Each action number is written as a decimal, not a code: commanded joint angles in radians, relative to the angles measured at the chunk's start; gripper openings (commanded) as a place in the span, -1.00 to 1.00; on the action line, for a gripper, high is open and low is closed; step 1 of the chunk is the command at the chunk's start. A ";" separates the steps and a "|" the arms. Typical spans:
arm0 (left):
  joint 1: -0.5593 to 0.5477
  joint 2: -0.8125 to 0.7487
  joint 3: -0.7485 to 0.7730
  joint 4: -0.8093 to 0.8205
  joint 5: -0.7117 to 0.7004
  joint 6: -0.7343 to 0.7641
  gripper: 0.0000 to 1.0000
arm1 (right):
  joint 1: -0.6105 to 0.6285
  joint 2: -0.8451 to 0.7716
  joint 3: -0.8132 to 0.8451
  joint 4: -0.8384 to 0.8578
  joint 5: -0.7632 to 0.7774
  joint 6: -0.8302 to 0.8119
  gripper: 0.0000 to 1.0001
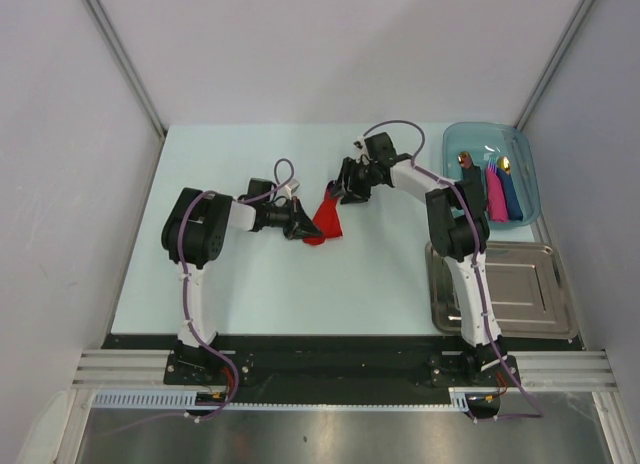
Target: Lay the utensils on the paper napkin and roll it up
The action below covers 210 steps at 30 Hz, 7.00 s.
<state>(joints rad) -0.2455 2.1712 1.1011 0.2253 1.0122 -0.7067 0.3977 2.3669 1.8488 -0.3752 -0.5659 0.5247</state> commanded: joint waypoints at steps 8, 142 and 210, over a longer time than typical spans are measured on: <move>0.003 0.024 -0.021 -0.087 -0.127 0.061 -1.00 | 0.016 -0.025 0.018 -0.088 0.136 0.020 0.07; -0.014 -1.010 -0.145 0.446 -0.010 -0.132 -1.00 | 0.242 -1.009 -0.194 0.027 0.001 -0.440 0.14; 0.054 -0.867 -0.035 0.589 -0.199 -0.332 -1.00 | 0.092 -0.887 -0.180 0.144 -0.051 -0.345 0.58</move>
<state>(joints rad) -0.2176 1.3205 1.0672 0.8402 0.8616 -1.0634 0.5949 1.5433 1.5658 -0.1875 -0.7044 0.2031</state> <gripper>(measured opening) 0.024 0.765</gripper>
